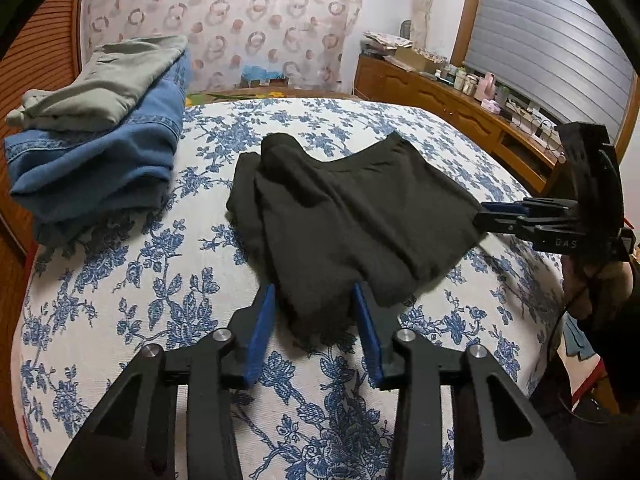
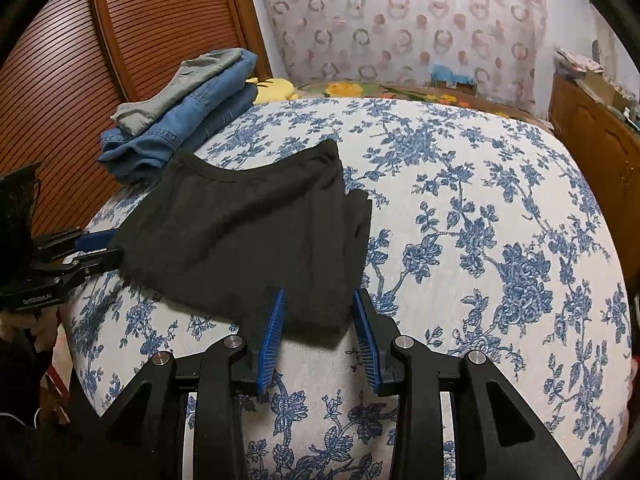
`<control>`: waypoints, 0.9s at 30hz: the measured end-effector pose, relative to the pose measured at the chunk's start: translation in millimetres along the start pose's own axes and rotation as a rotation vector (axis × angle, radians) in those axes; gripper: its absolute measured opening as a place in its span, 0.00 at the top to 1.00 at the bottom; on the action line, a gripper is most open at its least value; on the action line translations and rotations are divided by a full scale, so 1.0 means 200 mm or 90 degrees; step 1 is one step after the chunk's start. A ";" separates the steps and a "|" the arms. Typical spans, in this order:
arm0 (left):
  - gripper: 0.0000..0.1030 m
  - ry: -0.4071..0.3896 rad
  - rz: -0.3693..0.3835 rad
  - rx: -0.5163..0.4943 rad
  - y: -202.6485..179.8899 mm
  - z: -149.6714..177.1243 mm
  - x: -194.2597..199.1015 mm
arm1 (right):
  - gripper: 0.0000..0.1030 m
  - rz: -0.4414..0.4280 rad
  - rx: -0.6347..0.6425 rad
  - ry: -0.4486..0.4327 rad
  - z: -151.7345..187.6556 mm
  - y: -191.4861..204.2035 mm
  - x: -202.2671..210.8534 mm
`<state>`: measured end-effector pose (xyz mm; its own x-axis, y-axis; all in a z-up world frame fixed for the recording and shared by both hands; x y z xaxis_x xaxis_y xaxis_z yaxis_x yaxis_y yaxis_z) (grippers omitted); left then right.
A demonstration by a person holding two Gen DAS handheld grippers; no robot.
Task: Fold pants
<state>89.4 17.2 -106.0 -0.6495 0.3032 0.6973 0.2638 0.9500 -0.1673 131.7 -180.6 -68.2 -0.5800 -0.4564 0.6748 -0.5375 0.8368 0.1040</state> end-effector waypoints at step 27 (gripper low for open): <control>0.88 -0.029 -0.012 -0.032 -0.11 0.13 0.30 | 0.94 -0.028 0.029 -0.041 0.21 0.15 0.36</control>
<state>26.7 15.8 -79.0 -0.6860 0.2899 0.6674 0.2864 0.9507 -0.1187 47.2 -200.9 -47.6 -0.5928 -0.5114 0.6222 -0.5890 0.8022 0.0982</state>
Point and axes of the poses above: each gripper's, at about its wrist camera, not at the fingertips, and x roughly against the way its jaws point, y to its left, z to its underside, the point moved 4 cm from there along -x, roughly the way its jaws point, and after that the axes turned 2 degrees about z, right-handed, at the moved point
